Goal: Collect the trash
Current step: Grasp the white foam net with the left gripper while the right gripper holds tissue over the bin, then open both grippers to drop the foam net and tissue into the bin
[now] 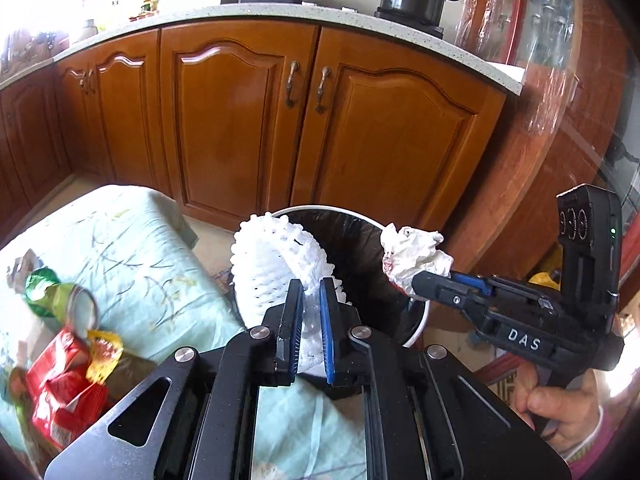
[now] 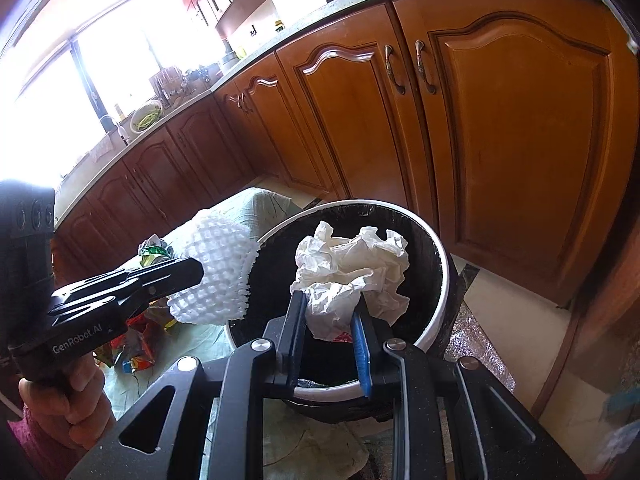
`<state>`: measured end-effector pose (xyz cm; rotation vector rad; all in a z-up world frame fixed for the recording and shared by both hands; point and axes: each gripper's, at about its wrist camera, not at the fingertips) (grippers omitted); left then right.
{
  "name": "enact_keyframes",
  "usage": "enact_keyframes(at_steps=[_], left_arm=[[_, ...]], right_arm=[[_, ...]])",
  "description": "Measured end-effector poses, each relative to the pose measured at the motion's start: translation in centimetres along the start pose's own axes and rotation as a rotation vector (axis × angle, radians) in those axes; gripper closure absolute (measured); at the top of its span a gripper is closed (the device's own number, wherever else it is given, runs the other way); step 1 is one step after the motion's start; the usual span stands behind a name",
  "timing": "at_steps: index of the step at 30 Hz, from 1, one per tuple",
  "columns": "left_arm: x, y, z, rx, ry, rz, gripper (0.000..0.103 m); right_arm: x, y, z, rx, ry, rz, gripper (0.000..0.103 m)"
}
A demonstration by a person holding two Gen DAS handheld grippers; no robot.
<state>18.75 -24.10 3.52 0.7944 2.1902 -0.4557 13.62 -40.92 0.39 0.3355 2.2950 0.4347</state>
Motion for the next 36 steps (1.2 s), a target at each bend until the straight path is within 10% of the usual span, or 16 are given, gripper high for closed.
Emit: enact_keyframes(at_steps=[7,11,27,36], left_arm=[[-1.0,-0.4,3.2,0.033,0.063,-0.004,0.093],[-0.8,-0.1,3.9,0.018,0.084,-0.033,0.045],[5.2,3.0,-4.1,-0.094,-0.014,-0.128,0.039],[10.5,6.8,-10.2,-0.222,-0.056,-0.24,0.039]], right_arm=[[-0.4,-0.2,1.5,0.022,0.047,-0.019,0.073],[-0.2,-0.4,1.4,0.021,0.043,-0.005,0.058],[3.5,3.2,-1.4,-0.1,-0.053,0.068,0.009],[6.3,7.9,0.7,-0.183,0.018,0.044,0.006]])
Point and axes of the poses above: each gripper's, at about its wrist camera, not at the fingertips, and z roughly the way its jaws point, y to its left, x to its underside, and after that the axes turned 8 degrees about z, right-handed
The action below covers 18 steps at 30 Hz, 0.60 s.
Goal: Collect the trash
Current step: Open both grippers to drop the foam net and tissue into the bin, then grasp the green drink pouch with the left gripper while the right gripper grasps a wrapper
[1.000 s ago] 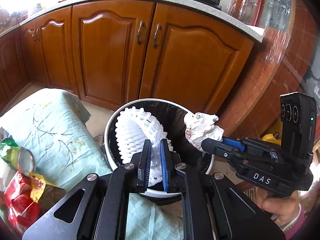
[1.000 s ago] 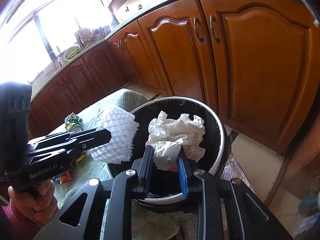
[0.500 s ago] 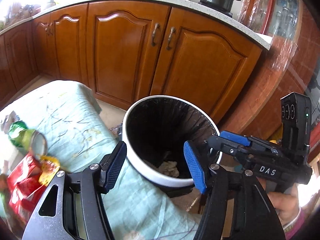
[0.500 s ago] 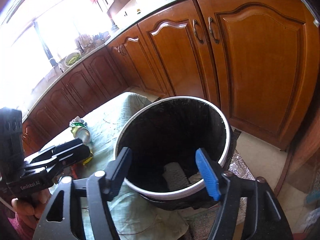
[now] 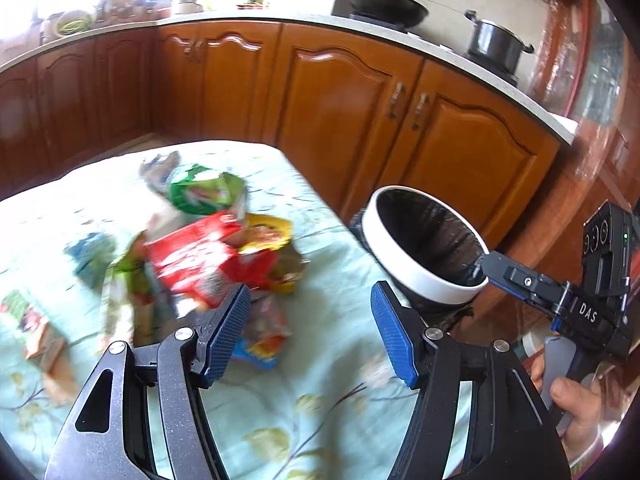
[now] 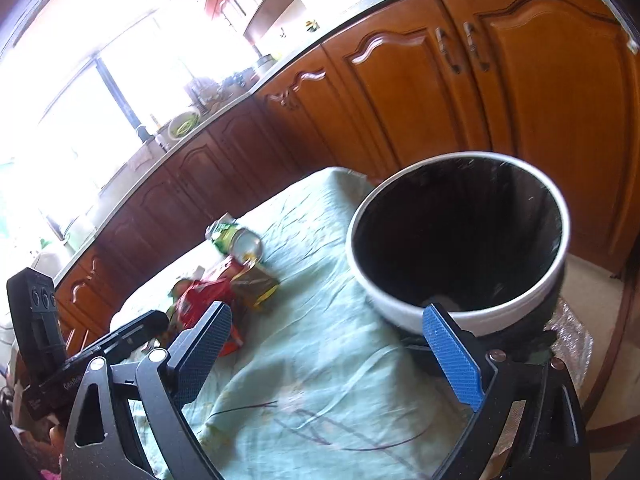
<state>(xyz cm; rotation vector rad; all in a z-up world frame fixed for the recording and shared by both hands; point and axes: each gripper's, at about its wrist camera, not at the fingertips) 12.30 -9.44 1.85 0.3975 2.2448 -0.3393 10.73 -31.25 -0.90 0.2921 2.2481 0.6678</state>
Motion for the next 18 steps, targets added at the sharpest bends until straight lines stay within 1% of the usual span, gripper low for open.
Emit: enact_keyframes(at_steps=[5,9,12,18], left_arm=[[1.6,3.6,-2.0,-0.052,-0.019,-0.064,0.039],[2.7,5.9,-2.9,-0.076,-0.019,-0.114,0.039],[3.3,6.9,-3.2,-0.092,-0.015,-0.138,0.039],[3.9,8.7,-3.4,-0.119,-0.003,-0.164,0.039]], right_arm=[[1.4,2.4,1.5,-0.024,0.038,-0.049,0.006],[2.5,3.9,2.3,-0.038,0.065,-0.073,0.006],[3.3,4.9,2.8,-0.051,0.078,-0.081,0.006],[3.0,7.0,4.0,-0.076,0.078,-0.108,0.007]])
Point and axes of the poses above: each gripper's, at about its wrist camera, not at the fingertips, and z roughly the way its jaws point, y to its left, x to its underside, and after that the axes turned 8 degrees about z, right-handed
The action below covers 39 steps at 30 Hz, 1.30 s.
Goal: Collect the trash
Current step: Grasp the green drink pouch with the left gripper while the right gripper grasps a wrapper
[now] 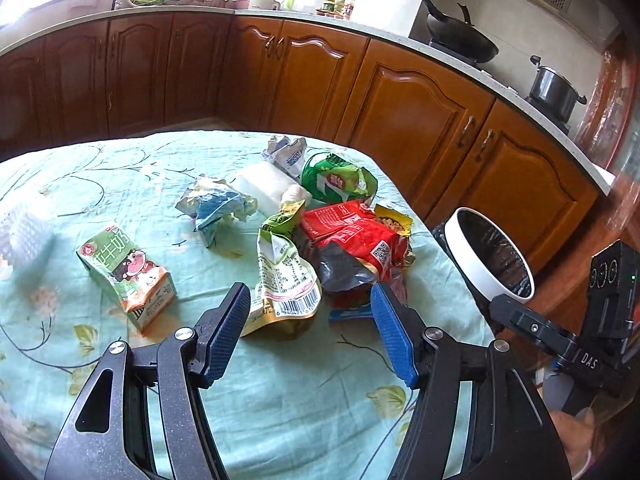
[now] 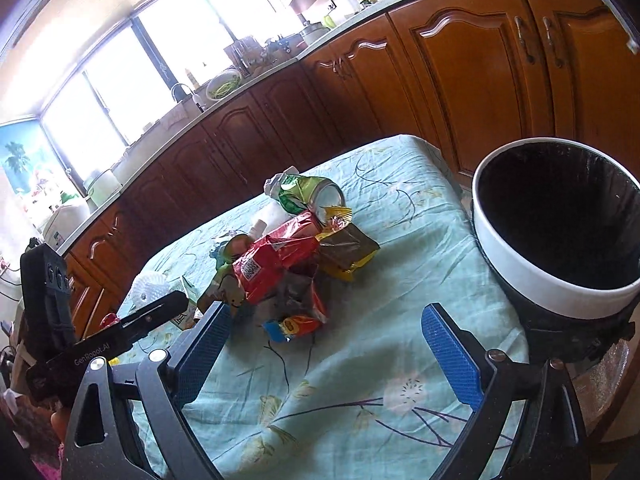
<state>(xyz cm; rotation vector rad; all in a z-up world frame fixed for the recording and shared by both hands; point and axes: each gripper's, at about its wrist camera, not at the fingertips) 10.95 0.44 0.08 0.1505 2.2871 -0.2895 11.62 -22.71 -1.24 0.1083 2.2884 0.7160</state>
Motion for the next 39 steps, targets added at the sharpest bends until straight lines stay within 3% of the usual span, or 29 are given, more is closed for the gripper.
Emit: enact_keyframes(at_steps=[5,11,16,18,20,21,23,27,36,39], left_arm=[[-0.1,0.4,0.8,-0.012,0.026,0.011,0.039],[-0.5,1.0,2.9,-0.028,0.071,0.017,0.039],[-1.1,1.9,4.4,-0.025,0.094,0.004,0.039],[-1.3,2.1,4.9,-0.017,0.1,0.002,0.04],[-1.4,2.2,5.2,-0.006,0.105,0.003,0.042],[-1.4,2.2,5.3,-0.001,0.104,0.006,0.053],[-1.4,2.1,5.5,0.012,0.114,0.012,0.066],[-1.3,2.4,5.0,0.019,0.102,-0.001,0.072],[-1.6,2.2,1.1,0.037,0.021,-0.006,0.074],[-2.0,1.7,0.1,0.043,-0.007,0.001,0.074]], right_arm=[[-0.6,1.5,2.0,-0.032,0.027,-0.014,0.019],[-1.3,1.8,5.7,-0.078,0.103,0.036,0.042],[-1.7,1.4,8.0,-0.109,0.142,0.096,0.053],[-1.7,1.3,8.4,-0.108,0.152,0.103,0.08],[-1.7,1.4,8.4,-0.117,0.153,0.096,0.094],[-1.7,1.5,8.3,-0.12,0.154,0.089,0.101],[-1.5,1.9,7.9,-0.115,0.146,0.068,0.103],[-1.3,2.4,6.6,-0.125,0.133,0.042,0.103],[-1.6,2.5,2.8,-0.135,0.064,0.02,0.102],[-1.4,1.6,3.5,-0.138,0.124,0.045,0.094]])
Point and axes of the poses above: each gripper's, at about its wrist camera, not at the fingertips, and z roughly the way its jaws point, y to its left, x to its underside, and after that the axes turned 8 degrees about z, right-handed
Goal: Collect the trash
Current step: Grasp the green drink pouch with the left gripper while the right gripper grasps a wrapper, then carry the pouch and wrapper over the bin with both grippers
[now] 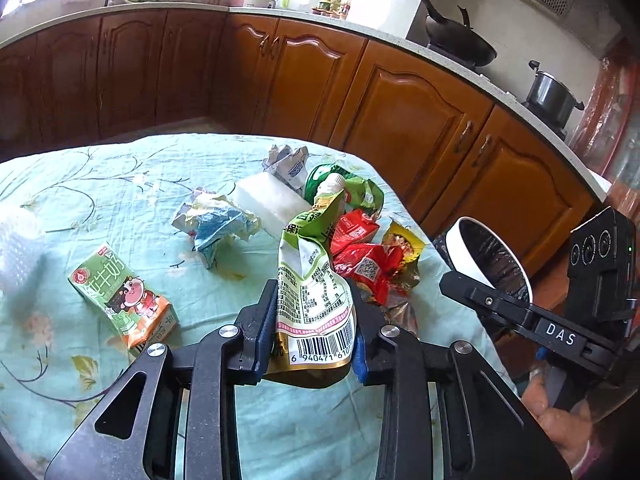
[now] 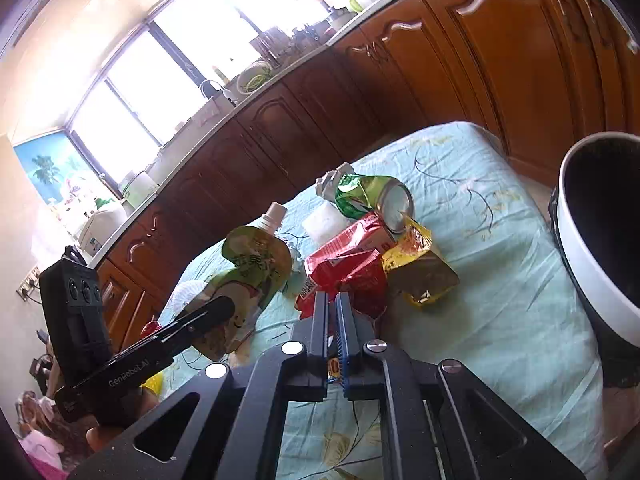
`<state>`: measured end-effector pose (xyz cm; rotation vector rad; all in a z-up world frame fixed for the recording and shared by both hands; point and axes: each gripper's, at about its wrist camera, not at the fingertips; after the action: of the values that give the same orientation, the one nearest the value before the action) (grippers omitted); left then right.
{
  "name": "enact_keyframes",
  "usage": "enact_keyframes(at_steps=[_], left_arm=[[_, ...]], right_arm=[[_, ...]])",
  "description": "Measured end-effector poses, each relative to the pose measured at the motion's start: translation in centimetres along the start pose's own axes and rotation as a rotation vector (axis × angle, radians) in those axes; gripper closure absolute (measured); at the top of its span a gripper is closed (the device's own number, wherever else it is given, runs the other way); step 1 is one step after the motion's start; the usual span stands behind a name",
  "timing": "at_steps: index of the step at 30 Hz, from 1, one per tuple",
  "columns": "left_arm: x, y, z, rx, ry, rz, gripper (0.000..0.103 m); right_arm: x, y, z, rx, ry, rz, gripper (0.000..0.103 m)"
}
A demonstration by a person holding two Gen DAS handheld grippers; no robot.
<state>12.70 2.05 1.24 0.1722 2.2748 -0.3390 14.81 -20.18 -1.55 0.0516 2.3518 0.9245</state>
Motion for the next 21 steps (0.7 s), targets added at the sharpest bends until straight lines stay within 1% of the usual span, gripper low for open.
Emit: enact_keyframes(at_steps=[1,2,3,4,5,6,9,10,11,13,14,18,21], left_arm=[[-0.1,-0.1,-0.2,0.001,-0.005,0.001,0.074],[-0.2,-0.2,-0.4,0.004,-0.009,-0.002,0.074],[-0.2,-0.2,-0.7,0.007,-0.015,-0.006,0.074],[-0.1,-0.1,-0.9,0.007,-0.018,-0.007,0.074],[-0.1,0.0,-1.1,0.004,-0.019,-0.007,0.074],[0.0,0.1,-1.3,0.001,-0.02,-0.008,0.074],[0.4,0.5,-1.3,-0.009,-0.012,-0.019,0.074],[0.6,0.6,-1.3,-0.011,-0.009,-0.023,0.074],[0.7,0.7,-1.3,-0.012,-0.006,-0.027,0.074],[1.0,0.9,-1.5,-0.017,-0.004,-0.028,0.074],[1.0,0.7,-1.5,-0.02,-0.004,-0.028,0.074],[1.2,0.8,-1.7,-0.028,-0.005,-0.032,0.074],[1.2,0.7,-1.9,-0.027,-0.009,-0.03,0.074]], right_arm=[[0.4,0.1,0.3,0.018,0.013,-0.019,0.093],[1.0,0.1,0.6,0.029,0.025,-0.038,0.089],[1.6,0.2,1.0,0.033,0.043,-0.053,0.08],[2.2,0.3,1.5,0.034,0.065,-0.064,0.073],[2.7,0.5,1.9,0.037,0.077,-0.078,0.056],[3.1,0.8,2.3,0.044,0.081,-0.098,0.045],[3.9,1.9,3.6,0.094,0.084,-0.178,0.044],[4.1,2.1,4.0,0.115,0.08,-0.202,0.045],[4.2,2.3,4.3,0.142,0.076,-0.22,0.048],[4.3,2.2,4.7,0.177,0.075,-0.231,0.073],[4.3,2.1,4.8,0.178,0.079,-0.223,0.096],[4.0,1.3,3.3,0.17,0.047,-0.207,0.099],[4.1,1.2,1.4,0.146,0.031,-0.197,0.099]])
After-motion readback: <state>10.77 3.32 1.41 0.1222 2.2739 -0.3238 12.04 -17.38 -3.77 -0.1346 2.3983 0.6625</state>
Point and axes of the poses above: each gripper's, at about its wrist camera, not at the fingertips, and z roughly the way its jaws point, y to its left, x to its underside, and after that the axes turned 8 degrees about z, right-handed
